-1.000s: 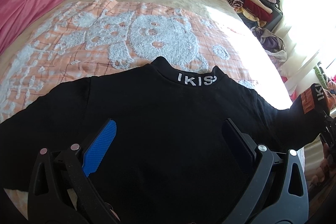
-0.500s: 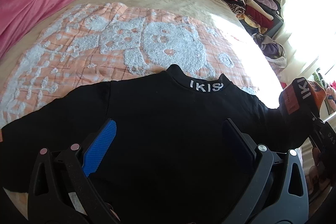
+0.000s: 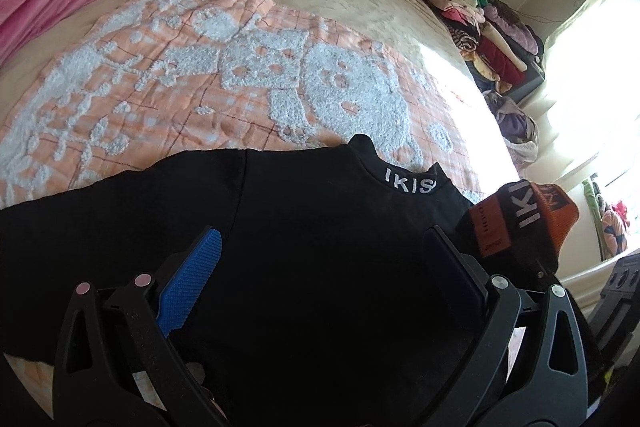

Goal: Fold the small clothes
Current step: 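Carry the held sleeve across the shirt body toward the left tool, then lower the cuff onto the shirt body and open the right tool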

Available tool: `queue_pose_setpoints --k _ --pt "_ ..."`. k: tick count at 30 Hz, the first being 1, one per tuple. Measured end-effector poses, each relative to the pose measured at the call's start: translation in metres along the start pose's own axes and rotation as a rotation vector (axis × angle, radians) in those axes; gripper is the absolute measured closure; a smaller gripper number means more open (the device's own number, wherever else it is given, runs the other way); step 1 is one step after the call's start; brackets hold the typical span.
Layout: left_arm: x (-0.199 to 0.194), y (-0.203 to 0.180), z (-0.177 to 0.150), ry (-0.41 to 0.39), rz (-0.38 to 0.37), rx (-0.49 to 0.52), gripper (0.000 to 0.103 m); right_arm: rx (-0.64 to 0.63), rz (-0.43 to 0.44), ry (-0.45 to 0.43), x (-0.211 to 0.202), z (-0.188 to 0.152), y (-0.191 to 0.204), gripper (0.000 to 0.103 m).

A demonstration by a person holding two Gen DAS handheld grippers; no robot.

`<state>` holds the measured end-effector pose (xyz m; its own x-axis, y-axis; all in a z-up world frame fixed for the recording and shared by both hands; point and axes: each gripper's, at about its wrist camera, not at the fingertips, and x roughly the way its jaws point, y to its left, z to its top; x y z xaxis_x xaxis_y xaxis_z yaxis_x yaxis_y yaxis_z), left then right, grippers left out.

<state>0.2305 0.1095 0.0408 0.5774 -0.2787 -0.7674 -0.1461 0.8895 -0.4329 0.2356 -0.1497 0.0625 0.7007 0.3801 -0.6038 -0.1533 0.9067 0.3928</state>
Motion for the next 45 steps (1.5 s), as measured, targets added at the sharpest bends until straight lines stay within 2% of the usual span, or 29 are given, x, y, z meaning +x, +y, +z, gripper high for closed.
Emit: queue_pose_setpoints --k 4,5,8,13,20,23,27,30,32,33,34,35,36,37,40,45 --pt "0.003 0.009 0.001 0.018 -0.032 -0.041 0.008 -0.008 0.004 0.024 0.014 -0.007 0.010 0.080" --pt "0.004 0.011 0.001 0.026 -0.046 -0.053 0.008 -0.005 0.008 0.027 0.017 -0.009 0.013 0.076" --pt "0.009 0.016 0.000 0.047 -0.089 -0.085 0.008 -0.002 0.032 0.030 0.023 -0.014 0.019 0.055" --pt "0.019 0.022 -0.006 0.080 -0.146 -0.117 0.008 -0.005 0.057 0.040 0.021 -0.018 0.021 0.048" --pt "0.039 0.021 -0.016 0.146 -0.206 -0.136 0.009 0.021 0.007 0.036 -0.001 -0.024 -0.009 0.038" --pt "0.046 0.016 -0.021 0.163 -0.182 -0.109 0.010 0.026 -0.019 0.029 -0.014 -0.029 -0.022 0.036" --pt "0.053 0.008 -0.027 0.139 -0.063 -0.037 0.011 0.026 -0.098 -0.011 -0.032 -0.034 -0.036 0.033" --pt "0.060 0.005 -0.031 0.152 -0.085 -0.030 0.023 0.023 -0.146 -0.023 -0.041 -0.039 -0.044 0.033" --pt "0.062 0.003 -0.032 0.149 -0.076 -0.015 0.037 0.022 -0.166 -0.028 -0.045 -0.041 -0.048 0.033" --pt "0.063 0.002 -0.033 0.143 -0.068 -0.013 0.039 0.021 -0.174 -0.031 -0.047 -0.043 -0.051 0.033" --pt "0.063 0.001 -0.034 0.137 -0.057 -0.008 0.046 0.026 -0.181 -0.033 -0.049 -0.045 -0.054 0.033" --pt "0.062 -0.001 -0.035 0.132 -0.054 0.003 0.061 0.032 -0.188 -0.033 -0.050 -0.047 -0.056 0.033" --pt "0.062 -0.003 -0.035 0.126 -0.059 0.013 0.071 0.040 -0.192 -0.034 -0.050 -0.049 -0.058 0.033" --pt "0.061 -0.005 -0.035 0.116 -0.059 0.022 0.089 0.052 -0.194 -0.030 -0.050 -0.052 -0.063 0.033" --pt "0.052 -0.016 -0.034 0.073 -0.068 0.073 0.096 0.079 -0.205 -0.012 -0.049 -0.057 -0.071 0.033" --pt "0.023 -0.022 -0.023 -0.009 -0.102 0.112 0.097 0.104 -0.226 -0.008 -0.049 -0.060 -0.080 0.033"
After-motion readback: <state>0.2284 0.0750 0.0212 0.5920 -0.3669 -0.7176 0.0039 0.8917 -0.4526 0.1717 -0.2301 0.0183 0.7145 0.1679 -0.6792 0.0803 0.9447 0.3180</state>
